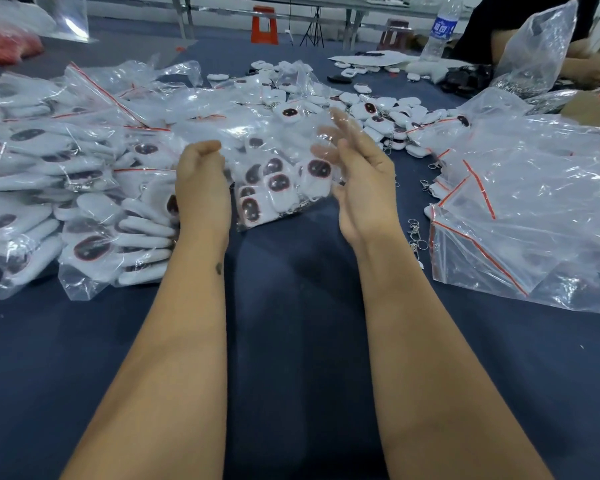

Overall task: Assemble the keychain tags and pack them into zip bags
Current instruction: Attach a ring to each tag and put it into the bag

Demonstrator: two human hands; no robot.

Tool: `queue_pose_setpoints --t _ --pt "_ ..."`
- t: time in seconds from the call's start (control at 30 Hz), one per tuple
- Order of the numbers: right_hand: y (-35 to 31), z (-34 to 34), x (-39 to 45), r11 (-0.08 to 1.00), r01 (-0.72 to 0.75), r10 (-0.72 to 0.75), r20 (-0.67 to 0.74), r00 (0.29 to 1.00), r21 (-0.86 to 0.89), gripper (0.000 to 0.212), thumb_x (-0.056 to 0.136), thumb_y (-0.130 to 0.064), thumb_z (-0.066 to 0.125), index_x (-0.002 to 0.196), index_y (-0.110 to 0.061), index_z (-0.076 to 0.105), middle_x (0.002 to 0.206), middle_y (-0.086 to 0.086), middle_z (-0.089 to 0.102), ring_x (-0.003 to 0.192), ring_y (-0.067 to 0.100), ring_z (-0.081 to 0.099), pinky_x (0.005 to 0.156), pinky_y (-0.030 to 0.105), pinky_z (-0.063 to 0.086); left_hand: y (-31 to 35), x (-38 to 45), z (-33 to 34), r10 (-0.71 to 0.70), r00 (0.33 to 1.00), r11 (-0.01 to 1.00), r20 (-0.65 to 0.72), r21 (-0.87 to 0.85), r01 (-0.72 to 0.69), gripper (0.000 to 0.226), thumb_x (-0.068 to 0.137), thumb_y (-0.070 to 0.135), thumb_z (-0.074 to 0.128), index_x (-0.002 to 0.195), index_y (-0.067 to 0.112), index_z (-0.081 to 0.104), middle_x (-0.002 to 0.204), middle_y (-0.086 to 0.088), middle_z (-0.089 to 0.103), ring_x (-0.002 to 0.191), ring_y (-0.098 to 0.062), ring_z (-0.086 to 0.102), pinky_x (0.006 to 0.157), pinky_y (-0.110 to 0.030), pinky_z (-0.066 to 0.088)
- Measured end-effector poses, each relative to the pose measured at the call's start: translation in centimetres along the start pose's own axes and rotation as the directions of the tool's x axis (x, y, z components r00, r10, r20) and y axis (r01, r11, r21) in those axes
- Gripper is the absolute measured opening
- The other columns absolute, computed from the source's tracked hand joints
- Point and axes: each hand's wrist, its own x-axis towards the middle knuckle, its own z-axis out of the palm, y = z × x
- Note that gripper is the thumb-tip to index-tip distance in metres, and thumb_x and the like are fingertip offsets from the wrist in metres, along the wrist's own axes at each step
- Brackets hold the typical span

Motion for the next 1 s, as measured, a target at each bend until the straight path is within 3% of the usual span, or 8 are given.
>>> queue_pose_setpoints --t 0.1,0.2,0.3,0.37,0.47,0.73,0.9,1.0 --pt "-0.4 -0.4 0.2 0.994 -0.003 0.006 -0.027 1.0 0.111 0.037 0.102 -0.002 0.043 0.106 -0.026 0.071 0.096 -0.009 0.075 0.081 0.009 0.069 0.076 0.029 0.054 -0.5 0.3 0.0 -0.073 0.991 0.983 0.109 0.173 0.054 0.02 0.084 0.012 0.05 0.096 0.023 0.062 0.091 -0.002 0.066 0.083 -0.019 0.061 0.087 -0.038 0.054" --pt "-0.4 -0.5 0.3 0.986 0.036 -0.033 -0.021 0.999 0.165 0.036 0.102 0.0 0.041 0.107 -0.022 0.069 0.093 -0.011 0.075 0.079 0.011 0.069 0.082 0.029 0.054 -0.3 -0.2 0.0 -0.046 0.979 0.955 0.201 0.295 -0.016 0.02 0.072 0.024 0.052 0.078 0.009 0.063 0.079 -0.006 0.059 0.074 -0.017 0.051 0.074 -0.036 0.045" --pt "-0.5 -0.3 0.4 0.972 0.043 -0.042 -0.009 0.999 0.233 0.035 0.101 0.004 0.039 0.107 -0.013 0.068 0.104 -0.004 0.073 0.09 0.017 0.067 0.081 0.028 0.056 -0.3 -0.5 0.1 -0.015 0.964 0.938 0.266 0.338 -0.079 0.03 0.074 0.021 0.051 0.081 -0.008 0.059 0.073 -0.006 0.049 0.069 -0.016 0.041 0.069 -0.032 0.035" --pt "-0.6 -0.2 0.5 0.955 0.026 -0.022 -0.015 1.0 0.294 0.034 0.1 0.006 0.038 0.106 -0.009 0.068 0.114 0.007 0.068 0.097 0.023 0.064 0.077 0.027 0.057 -0.3 -0.6 0.3 -0.007 0.962 0.907 0.272 0.407 -0.108 0.025 0.083 0.016 0.048 0.069 -0.004 0.053 0.067 -0.009 0.043 0.065 -0.017 0.036 0.065 -0.031 0.031" --pt "-0.7 -0.1 0.7 0.939 0.011 -0.018 0.018 1.0 0.344 0.033 0.101 0.005 0.037 0.105 -0.008 0.067 0.097 0.005 0.072 0.075 0.015 0.066 0.071 0.025 0.055 -0.2 -1.0 0.9 -0.013 0.963 0.886 0.269 0.449 -0.113 0.036 0.092 0.015 0.044 0.056 0.014 0.038 0.058 -0.001 0.038 0.058 -0.017 0.032 0.057 -0.031 0.027" --pt "-0.8 0.7 0.4 0.862 -0.086 0.076 0.04 0.996 0.5 0.033 0.101 0.004 0.035 0.103 -0.01 0.065 0.082 0.005 0.072 0.061 0.01 0.066 0.056 0.017 0.051 -0.1 -0.6 0.7 0.037 0.992 0.978 0.121 0.201 -0.061 0.019 0.099 0.02 0.049 0.083 0.027 0.057 0.078 0.008 0.059 0.067 -0.006 0.052 0.064 -0.019 0.045" --pt "0.2 1.3 -0.1 0.959 -0.194 0.186 0.061 0.981 0.204 0.033 0.092 0.012 0.043 0.093 -0.01 0.068 0.082 0.003 0.071 0.072 0.013 0.069 0.067 0.027 0.057 0.6 -0.5 0.2 0.178 0.961 0.984 -0.214 0.05 -0.171 0.017 0.099 0.011 0.043 0.096 0.024 0.055 0.086 0.011 0.061 0.069 0.006 0.056 0.068 -0.012 0.043" --pt "0.6 1.4 -0.4 0.983 -0.146 0.149 0.022 0.989 -0.111 0.03 0.091 0.009 0.049 0.089 -0.013 0.069 0.087 0.003 0.07 0.076 0.013 0.063 0.088 0.031 0.052 1.1 -1.2 0.3 0.41 0.878 0.904 -0.247 0.236 -0.355 0.029 0.092 0.01 0.044 0.119 0.013 0.055 0.121 0.001 0.053 0.112 -0.005 0.051 0.093 -0.01 0.036"
